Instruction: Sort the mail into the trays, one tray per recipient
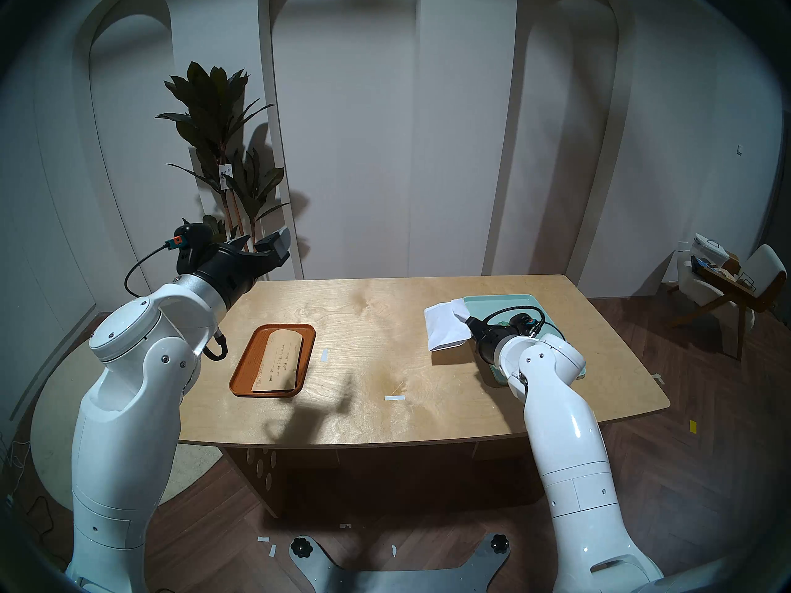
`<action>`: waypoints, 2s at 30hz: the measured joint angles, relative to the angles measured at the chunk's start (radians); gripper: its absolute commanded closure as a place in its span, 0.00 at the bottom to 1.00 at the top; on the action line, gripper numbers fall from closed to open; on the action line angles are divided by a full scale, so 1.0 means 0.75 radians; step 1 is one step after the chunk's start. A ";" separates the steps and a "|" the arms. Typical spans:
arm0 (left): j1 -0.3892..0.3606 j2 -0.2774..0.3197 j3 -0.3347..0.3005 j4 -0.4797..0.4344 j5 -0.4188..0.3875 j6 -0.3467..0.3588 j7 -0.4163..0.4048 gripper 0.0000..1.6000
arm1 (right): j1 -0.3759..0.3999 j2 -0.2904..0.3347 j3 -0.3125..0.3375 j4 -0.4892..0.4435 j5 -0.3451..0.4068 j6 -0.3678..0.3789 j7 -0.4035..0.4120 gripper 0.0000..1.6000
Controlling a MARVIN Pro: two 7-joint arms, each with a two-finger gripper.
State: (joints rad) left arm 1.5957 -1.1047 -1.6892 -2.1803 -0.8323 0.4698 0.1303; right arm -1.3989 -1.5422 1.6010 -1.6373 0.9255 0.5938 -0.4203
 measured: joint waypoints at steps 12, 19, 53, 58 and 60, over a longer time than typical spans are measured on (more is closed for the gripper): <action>0.000 0.000 0.000 0.000 0.000 0.000 0.000 0.00 | 0.047 0.083 0.128 -0.024 -0.008 0.006 -0.003 1.00; 0.000 0.000 0.000 0.000 0.000 0.000 0.000 0.00 | 0.078 0.149 0.208 0.048 0.009 0.040 0.025 1.00; 0.000 0.000 0.000 0.000 0.001 0.000 0.000 0.00 | 0.118 0.245 0.241 0.187 -0.022 0.034 0.093 0.00; 0.000 0.000 0.000 0.000 0.001 0.000 0.000 0.00 | 0.087 0.227 0.250 0.131 -0.008 0.040 0.062 0.00; 0.000 0.000 0.000 0.000 0.001 0.000 0.000 0.00 | 0.072 0.220 0.249 0.101 -0.002 0.051 0.052 0.00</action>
State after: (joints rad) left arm 1.5954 -1.1049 -1.6892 -2.1804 -0.8315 0.4696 0.1300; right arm -1.3452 -1.3769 1.7876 -1.5615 0.9241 0.6318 -0.3814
